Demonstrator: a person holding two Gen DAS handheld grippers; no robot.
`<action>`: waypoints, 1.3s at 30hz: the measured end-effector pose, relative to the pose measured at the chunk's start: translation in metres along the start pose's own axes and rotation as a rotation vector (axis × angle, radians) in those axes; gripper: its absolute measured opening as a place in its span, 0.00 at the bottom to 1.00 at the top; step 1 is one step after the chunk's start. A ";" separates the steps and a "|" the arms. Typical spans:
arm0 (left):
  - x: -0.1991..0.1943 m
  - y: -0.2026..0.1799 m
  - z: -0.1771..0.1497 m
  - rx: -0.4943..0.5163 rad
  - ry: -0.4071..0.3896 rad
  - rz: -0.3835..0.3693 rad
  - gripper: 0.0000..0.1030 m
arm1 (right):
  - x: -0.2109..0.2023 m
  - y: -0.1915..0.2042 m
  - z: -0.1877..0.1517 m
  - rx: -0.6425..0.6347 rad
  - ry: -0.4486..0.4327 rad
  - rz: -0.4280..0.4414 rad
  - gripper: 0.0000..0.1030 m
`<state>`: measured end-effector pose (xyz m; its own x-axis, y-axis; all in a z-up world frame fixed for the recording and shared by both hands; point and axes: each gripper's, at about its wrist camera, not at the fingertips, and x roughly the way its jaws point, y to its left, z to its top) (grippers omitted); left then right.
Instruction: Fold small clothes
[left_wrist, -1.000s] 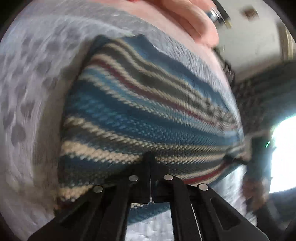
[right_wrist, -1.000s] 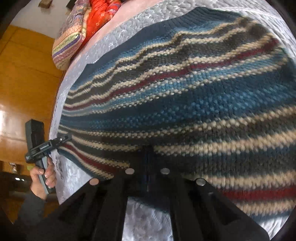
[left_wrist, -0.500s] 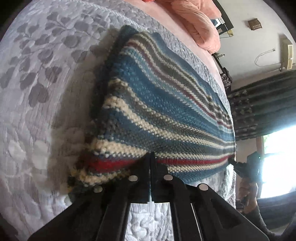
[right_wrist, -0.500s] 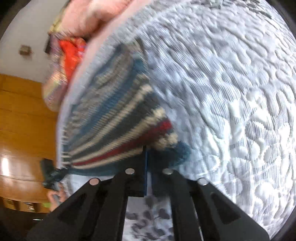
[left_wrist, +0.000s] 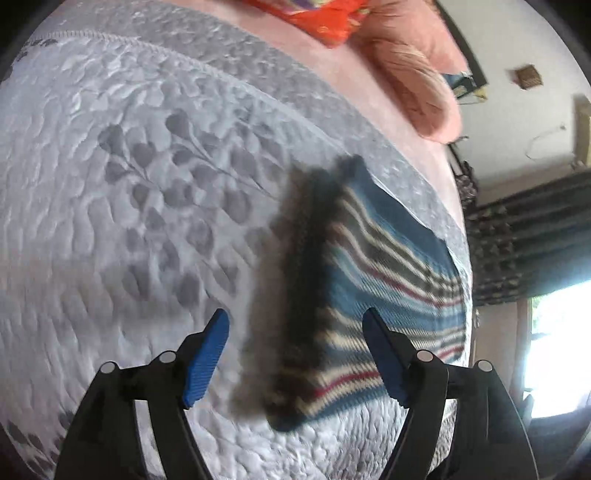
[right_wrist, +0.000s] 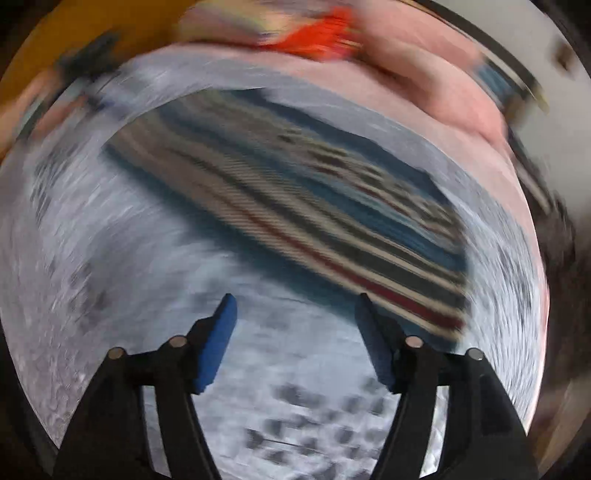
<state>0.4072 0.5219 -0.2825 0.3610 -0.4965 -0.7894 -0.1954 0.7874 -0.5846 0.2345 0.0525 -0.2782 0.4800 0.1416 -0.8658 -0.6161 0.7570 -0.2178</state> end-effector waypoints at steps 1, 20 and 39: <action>0.003 0.001 0.008 -0.006 -0.001 0.000 0.73 | 0.001 0.028 0.004 -0.069 -0.013 -0.010 0.65; 0.076 -0.013 0.066 0.051 0.097 -0.113 0.73 | 0.052 0.169 0.124 -0.254 -0.132 0.061 0.66; 0.096 -0.021 0.096 0.086 0.122 -0.160 0.74 | 0.108 0.221 0.139 -0.348 -0.187 -0.124 0.63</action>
<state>0.5339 0.4929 -0.3279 0.2675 -0.6538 -0.7078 -0.0645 0.7208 -0.6901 0.2369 0.3242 -0.3568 0.6491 0.2007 -0.7337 -0.7057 0.5189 -0.4824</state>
